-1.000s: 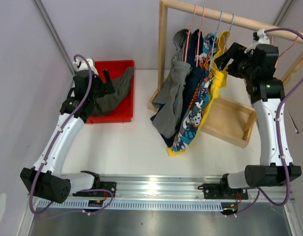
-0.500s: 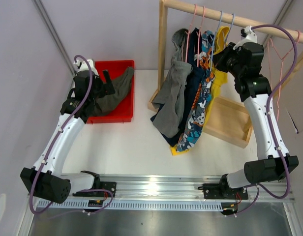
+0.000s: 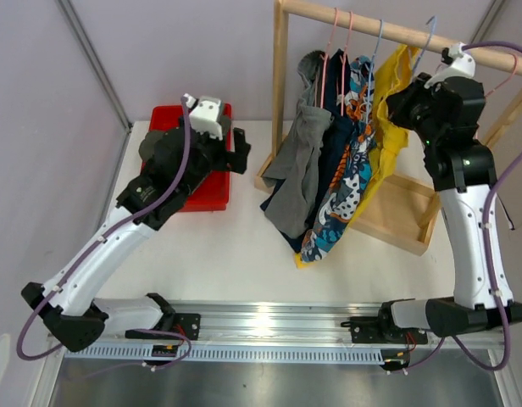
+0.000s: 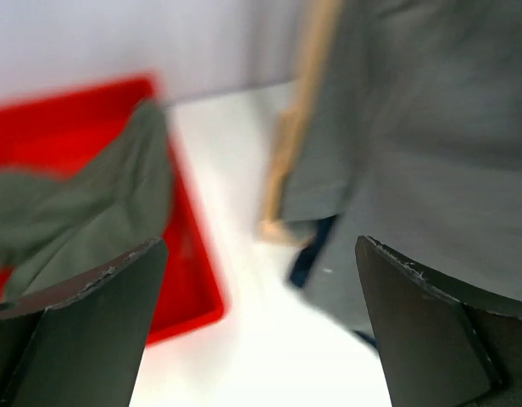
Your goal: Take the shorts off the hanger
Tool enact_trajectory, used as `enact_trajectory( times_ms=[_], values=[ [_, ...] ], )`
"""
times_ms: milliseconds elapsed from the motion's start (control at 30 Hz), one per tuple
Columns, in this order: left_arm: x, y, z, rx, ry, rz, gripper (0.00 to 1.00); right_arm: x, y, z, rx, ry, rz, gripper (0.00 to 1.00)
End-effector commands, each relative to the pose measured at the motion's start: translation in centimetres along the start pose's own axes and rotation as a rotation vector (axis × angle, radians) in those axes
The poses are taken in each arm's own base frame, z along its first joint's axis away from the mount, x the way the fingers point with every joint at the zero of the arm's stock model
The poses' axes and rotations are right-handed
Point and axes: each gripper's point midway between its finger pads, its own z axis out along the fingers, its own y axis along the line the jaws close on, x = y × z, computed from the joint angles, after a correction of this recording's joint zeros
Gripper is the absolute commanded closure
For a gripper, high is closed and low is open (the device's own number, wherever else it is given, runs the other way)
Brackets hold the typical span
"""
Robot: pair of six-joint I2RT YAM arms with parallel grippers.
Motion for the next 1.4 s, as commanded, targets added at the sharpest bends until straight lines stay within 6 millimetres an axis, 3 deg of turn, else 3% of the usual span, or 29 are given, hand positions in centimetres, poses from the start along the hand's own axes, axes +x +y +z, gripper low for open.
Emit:
enact_trajectory(
  times_ms=[0, 100, 133, 267, 300, 400, 467, 500, 567, 600, 700, 833, 1000, 1133, 1200, 1233, 1267, 1300, 1367],
  values=[
    [-9.0, -5.1, -4.3, 0.139, -0.214, 0.013, 0.01, -9.0, 2.1, -6.7, -0.038, -0.286, -0.027, 1.00],
    [-9.8, -9.4, -5.4, 0.276, -0.221, 0.000, 0.01, -9.1, 2.1, -8.1, -0.039, -0.290, -0.016, 1.00],
    [-10.7, -11.6, -6.8, 0.356, -0.242, -0.007, 0.01, -8.7, 2.0, -8.3, -0.040, -0.277, -0.011, 1.00],
    [-10.5, -19.5, -9.3, 0.651, -0.263, -0.032, 0.01, -7.3, 2.1, -8.9, -0.058, -0.236, 0.031, 1.00],
    [-9.4, -22.3, -10.8, 0.761, -0.250, -0.021, 0.01, -7.0, 2.1, -9.0, -0.057, -0.228, 0.040, 1.00],
    [-6.9, -27.6, -11.7, 0.888, -0.233, 0.002, 0.01, -5.7, 1.9, -8.9, -0.059, -0.196, 0.067, 1.00],
    [-6.3, -29.7, -11.7, 0.935, -0.236, -0.019, 0.01, -5.3, 2.0, -9.0, -0.070, -0.182, 0.072, 1.00],
    [-4.4, -31.7, -11.5, 0.986, -0.197, -0.008, 0.01, -5.2, 2.1, -9.2, -0.074, -0.180, 0.078, 1.00],
    [-3.9, -33.4, -11.7, 1.033, -0.201, -0.031, 0.01, -4.8, 2.3, -9.2, -0.089, -0.166, 0.078, 1.00],
    [-2.3, -34.7, -11.3, 1.046, -0.173, -0.020, 0.01, -4.8, 2.3, -9.3, -0.092, -0.167, 0.075, 1.00],
    [-1.8, -36.3, -10.7, 1.060, -0.190, -0.028, 0.00, -4.6, 2.3, -9.8, -0.090, -0.158, 0.077, 1.00],
    [0.1, -37.8, -8.3, 1.011, -0.171, -0.027, 0.01, -4.3, 2.7, -11.2, -0.118, -0.146, 0.088, 1.00],
    [0.8, -38.4, -6.3, 0.950, -0.178, -0.045, 0.00, -3.8, 3.0, -12.7, -0.143, -0.136, 0.112, 1.00],
    [0.9, -38.2, -5.2, 0.893, -0.188, -0.062, 0.14, -3.7, 3.8, -14.1, -0.180, -0.125, 0.130, 1.00],
    [1.0, -38.0, -4.8, 0.875, -0.191, -0.066, 0.29, -3.7, 3.9, -14.7, -0.190, -0.122, 0.135, 1.00],
    [1.1, -38.0, -4.8, 0.872, -0.191, -0.068, 0.64, -3.9, 4.0, -15.0, -0.192, -0.126, 0.136, 1.00],
    [1.4, -38.0, -4.6, 0.868, -0.184, -0.065, 0.78, -3.9, 4.0, -15.2, -0.194, -0.130, 0.138, 1.00],
    [1.3, -37.8, -4.7, 0.862, -0.181, -0.075, 1.00, -3.9, 4.0, -15.3, -0.193, -0.130, 0.138, 1.00],
    [2.0, -37.6, -5.0, 0.867, -0.167, -0.072, 1.00, -4.1, 3.8, -15.2, -0.181, -0.135, 0.135, 1.00]
  ],
)
